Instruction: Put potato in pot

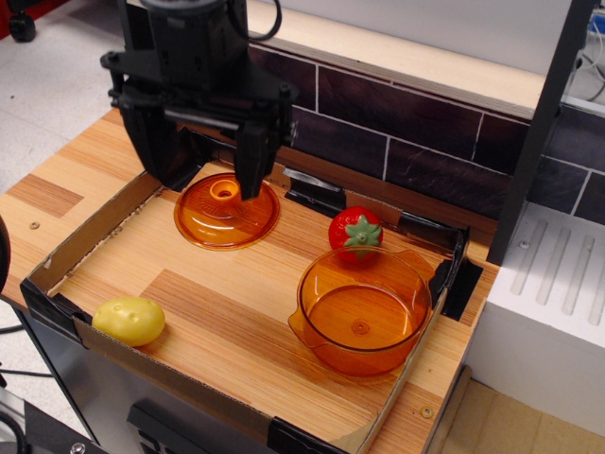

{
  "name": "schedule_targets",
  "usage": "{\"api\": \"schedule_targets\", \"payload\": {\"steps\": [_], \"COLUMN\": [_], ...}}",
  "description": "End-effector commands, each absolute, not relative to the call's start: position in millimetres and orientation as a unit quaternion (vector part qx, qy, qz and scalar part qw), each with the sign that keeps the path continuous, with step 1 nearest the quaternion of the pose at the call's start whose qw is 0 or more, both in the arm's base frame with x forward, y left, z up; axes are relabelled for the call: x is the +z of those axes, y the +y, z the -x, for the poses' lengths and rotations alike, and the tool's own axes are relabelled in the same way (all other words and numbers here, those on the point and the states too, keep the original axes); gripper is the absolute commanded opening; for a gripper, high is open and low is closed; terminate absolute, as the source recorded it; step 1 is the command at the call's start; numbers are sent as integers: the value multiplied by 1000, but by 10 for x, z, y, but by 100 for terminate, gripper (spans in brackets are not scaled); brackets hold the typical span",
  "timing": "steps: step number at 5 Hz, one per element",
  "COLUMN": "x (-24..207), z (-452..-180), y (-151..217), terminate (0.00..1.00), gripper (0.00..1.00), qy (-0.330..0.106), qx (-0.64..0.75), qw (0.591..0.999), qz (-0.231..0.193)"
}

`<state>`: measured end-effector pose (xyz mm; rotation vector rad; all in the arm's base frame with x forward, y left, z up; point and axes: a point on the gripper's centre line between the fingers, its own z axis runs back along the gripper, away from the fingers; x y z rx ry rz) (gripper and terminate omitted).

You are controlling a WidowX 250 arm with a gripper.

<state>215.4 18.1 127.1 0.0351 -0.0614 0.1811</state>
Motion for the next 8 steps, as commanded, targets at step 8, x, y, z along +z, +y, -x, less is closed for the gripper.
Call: {"api": "schedule_targets", "payload": {"steps": [8], "x": [311], "z": [-1868], "y": [847], "terminate": [0], "gripper": [100], "qy": [21], "qx": [-302], "qw": [953], "qz": [-2]}}
